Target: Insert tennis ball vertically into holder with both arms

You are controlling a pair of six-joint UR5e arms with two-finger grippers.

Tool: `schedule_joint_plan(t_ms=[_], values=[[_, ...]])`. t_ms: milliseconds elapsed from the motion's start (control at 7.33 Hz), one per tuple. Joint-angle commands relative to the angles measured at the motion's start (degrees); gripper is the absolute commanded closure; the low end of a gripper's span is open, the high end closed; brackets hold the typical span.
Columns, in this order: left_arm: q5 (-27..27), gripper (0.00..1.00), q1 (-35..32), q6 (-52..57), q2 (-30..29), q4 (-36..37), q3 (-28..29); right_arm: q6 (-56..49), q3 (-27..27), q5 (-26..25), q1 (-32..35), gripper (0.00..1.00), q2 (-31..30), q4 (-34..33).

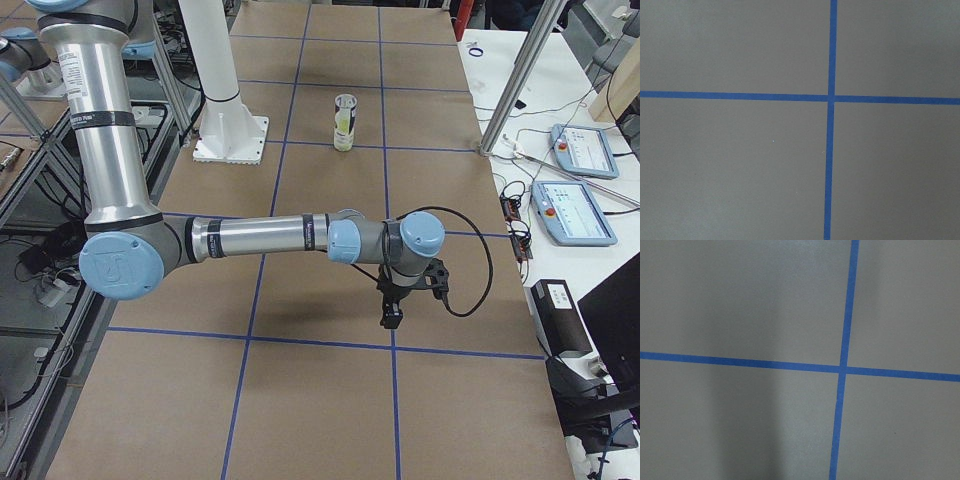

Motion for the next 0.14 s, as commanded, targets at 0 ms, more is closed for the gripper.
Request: schedule_joint_plan(t_ms=[0], values=[[0.0, 0.0, 0.0, 0.04, -0.06, 0.0, 0.11, 0.0, 0.23, 0.03, 0.0, 0.01, -0.2, 0.0]])
